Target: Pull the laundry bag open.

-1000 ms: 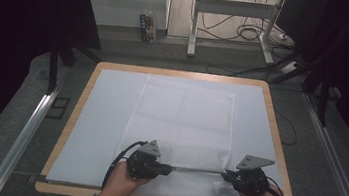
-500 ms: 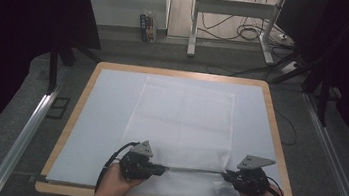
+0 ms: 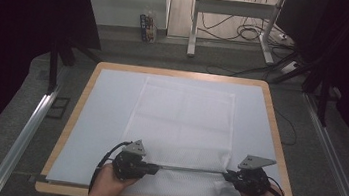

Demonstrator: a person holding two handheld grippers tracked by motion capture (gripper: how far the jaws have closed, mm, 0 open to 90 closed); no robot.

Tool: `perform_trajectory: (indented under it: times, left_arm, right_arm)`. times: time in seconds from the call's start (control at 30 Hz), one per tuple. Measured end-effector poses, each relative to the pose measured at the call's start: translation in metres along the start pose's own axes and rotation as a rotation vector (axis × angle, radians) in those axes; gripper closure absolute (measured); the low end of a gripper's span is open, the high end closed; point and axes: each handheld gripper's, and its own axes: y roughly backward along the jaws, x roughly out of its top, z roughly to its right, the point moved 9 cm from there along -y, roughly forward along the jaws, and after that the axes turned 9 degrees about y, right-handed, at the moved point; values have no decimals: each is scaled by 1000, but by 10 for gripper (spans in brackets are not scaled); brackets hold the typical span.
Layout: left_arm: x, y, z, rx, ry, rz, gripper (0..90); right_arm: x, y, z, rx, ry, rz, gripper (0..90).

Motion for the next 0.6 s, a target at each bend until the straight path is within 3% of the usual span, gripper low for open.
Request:
perform_trajectory:
  times: [0.6]
  left_arm:
    - [-8, 13, -9, 27, 21, 3, 872]
  right_arm:
    - [-1, 0, 0, 1, 0, 0, 821]
